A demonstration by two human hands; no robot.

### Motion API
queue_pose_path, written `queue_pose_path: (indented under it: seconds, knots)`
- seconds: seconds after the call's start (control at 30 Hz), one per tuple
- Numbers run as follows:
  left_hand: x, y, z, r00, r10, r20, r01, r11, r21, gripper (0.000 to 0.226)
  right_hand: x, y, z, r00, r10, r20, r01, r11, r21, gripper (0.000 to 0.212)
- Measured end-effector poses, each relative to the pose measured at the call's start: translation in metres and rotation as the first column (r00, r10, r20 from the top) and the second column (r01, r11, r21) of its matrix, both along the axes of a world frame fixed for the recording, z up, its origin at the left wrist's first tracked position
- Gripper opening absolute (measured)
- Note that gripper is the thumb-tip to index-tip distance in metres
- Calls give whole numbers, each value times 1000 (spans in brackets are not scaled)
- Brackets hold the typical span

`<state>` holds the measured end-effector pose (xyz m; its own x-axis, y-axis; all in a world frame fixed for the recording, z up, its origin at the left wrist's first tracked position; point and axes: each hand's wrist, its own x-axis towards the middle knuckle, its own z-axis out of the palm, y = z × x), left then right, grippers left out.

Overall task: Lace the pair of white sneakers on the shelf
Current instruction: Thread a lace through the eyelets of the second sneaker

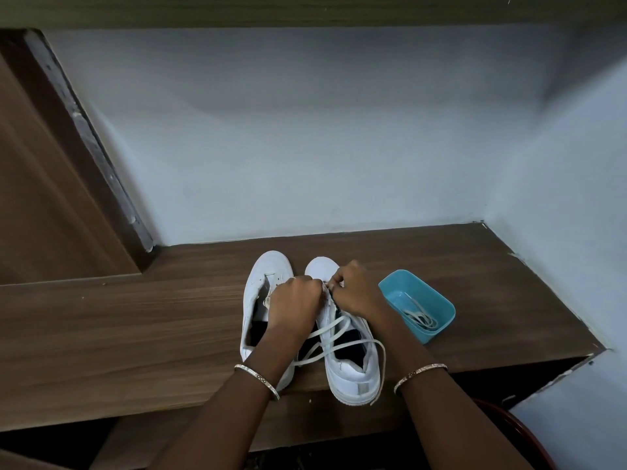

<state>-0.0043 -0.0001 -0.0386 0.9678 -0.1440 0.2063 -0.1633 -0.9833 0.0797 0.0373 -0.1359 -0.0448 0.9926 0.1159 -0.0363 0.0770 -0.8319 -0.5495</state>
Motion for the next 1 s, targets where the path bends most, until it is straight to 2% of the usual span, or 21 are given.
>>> queue_pose_path:
  seconds: [0.13,0.23,0.3,0.33,0.37,0.43,0.5,0.57,0.63,0.7,0.8,1.0]
  knots:
    - [0,3,-6,999,36,-29,-39,991,-127,19,2,4,6,995,-16,-94,11,998,-56,29]
    - [-1,0,-4,999,31,-27,-32,999,-32,17,5,7,12,983,-9,-182,-7,996,-89,29]
    - [-8,-5,2,997,15,-80,-10,998,58,16,9,7,14,976,0,-216,-22,995,-102,37]
    - [-9,-8,3,994,13,-105,-4,996,86,27,11,7,15,975,8,-221,-35,992,-117,36]
    - [-7,-8,2,998,-25,-65,32,995,96,35,10,7,17,973,8,-231,-34,993,-109,32]
    - [1,-9,-9,997,-73,-4,73,993,88,40,11,6,19,975,7,-223,-39,990,-137,28]
    - [-1,-13,-3,998,-53,38,47,988,149,30,10,4,17,979,11,-204,-40,990,-137,32]
    - [0,-14,1,999,-42,29,38,991,126,3,13,2,8,987,17,-162,-30,996,-79,32]
    - [5,-10,-4,999,18,-49,-16,999,52,18,14,-1,0,994,33,-101,-39,998,-57,23]
    - [9,-6,-3,988,50,-148,-68,991,-115,22,12,-3,-3,997,63,-51,-67,996,-64,18]
    - [16,0,-3,948,-6,-319,-104,940,-326,31,5,-1,4,996,79,-35,-82,993,-85,18]
    - [27,4,-1,868,-80,-491,-166,884,-438,44,-3,2,21,988,103,-116,-119,984,-135,29]
